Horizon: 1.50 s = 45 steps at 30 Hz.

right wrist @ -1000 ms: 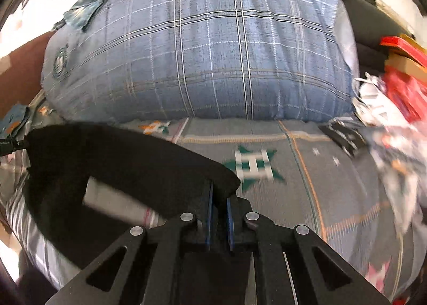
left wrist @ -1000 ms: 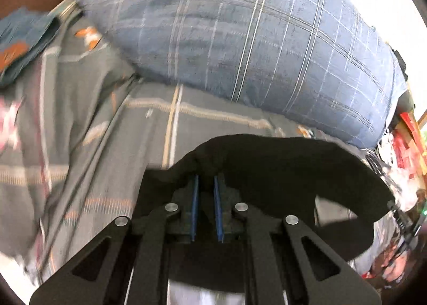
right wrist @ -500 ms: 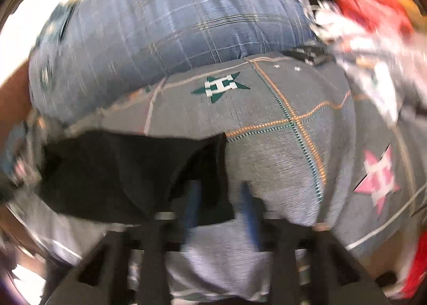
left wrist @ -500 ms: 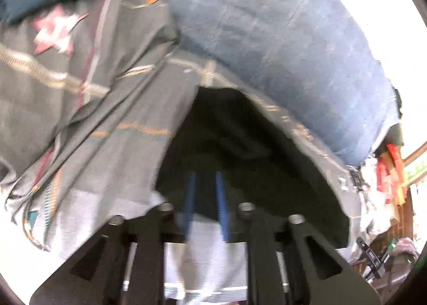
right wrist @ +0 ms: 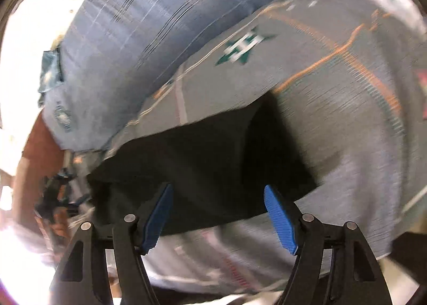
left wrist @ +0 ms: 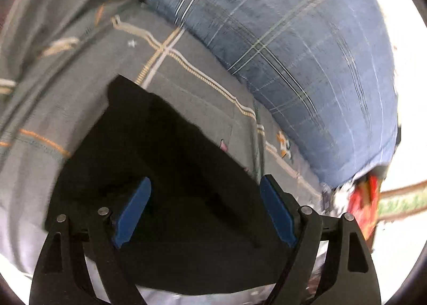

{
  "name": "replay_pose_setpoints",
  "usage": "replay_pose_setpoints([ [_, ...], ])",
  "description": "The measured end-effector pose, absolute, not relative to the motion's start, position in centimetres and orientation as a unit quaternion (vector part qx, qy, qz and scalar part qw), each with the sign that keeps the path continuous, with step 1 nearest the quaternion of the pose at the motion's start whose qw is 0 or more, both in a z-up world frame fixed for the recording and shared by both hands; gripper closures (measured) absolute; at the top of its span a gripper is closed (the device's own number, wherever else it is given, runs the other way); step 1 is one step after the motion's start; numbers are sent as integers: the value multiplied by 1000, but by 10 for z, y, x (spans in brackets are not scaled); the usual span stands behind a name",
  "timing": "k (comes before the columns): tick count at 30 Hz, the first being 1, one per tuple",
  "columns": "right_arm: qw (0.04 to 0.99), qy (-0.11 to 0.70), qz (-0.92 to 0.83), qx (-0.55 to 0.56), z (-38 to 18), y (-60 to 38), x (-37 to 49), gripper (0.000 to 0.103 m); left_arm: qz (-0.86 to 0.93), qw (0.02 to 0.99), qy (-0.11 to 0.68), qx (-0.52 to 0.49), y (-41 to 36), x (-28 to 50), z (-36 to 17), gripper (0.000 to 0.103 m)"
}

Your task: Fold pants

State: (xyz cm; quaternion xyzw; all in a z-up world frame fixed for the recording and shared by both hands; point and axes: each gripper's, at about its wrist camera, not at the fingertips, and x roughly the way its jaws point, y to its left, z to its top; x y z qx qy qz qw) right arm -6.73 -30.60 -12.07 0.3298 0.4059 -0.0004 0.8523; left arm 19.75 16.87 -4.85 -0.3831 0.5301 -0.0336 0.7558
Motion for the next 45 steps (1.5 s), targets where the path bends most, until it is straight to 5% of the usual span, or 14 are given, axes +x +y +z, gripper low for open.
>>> replay_pose_setpoints([
  [9, 843, 403, 7, 358, -140, -320, -50, 25, 10, 720, 598, -353, 154, 246, -92, 25],
  [10, 843, 400, 13, 360, -141, -322, -48, 25, 11, 718, 595, -361, 157, 247, -95, 32],
  [12, 848, 396, 26, 351, -138, -319, -39, 26, -4, 709, 590, -385, 161, 250, -98, 87],
  [13, 852, 399, 28, 338, -137, -316, -34, 32, -14, 705, 592, -392, 162, 252, -99, 94],
  [15, 858, 407, 40, 311, -133, -311, -22, 76, -17, 709, 586, -392, 163, 254, -95, 98],
  [16, 857, 416, 49, 300, -131, -309, -14, 96, -17, 714, 584, -387, 163, 255, -90, 98],
  [17, 864, 408, 55, 289, -120, -310, -6, 96, -19, 719, 582, -381, 162, 255, -83, 99],
  [24, 910, 312, 62, 265, -46, -334, -31, 96, -93, 794, 504, -326, 154, 191, -12, 99],
  [34, 864, 400, -1, 306, -143, -355, -49, 94, -82, 740, 551, -377, 171, 79, -119, 98],
  [38, 871, 374, -11, 317, -117, -361, -72, 86, -102, 742, 503, -431, 197, 54, -96, 96],
  [40, 880, 359, -12, 310, -102, -361, -86, 80, -96, 776, 470, -411, 209, 40, -73, 88],
  [42, 881, 350, 1, 318, -95, -357, -96, 64, -87, 794, 445, -405, 221, 28, -59, 56],
  [44, 872, 353, 27, 339, -97, -343, -99, 47, -63, 804, 435, -400, 226, 26, -61, 36],
  [45, 865, 359, 39, 347, -101, -334, -96, 47, -53, 804, 436, -400, 226, 28, -67, 36],
])
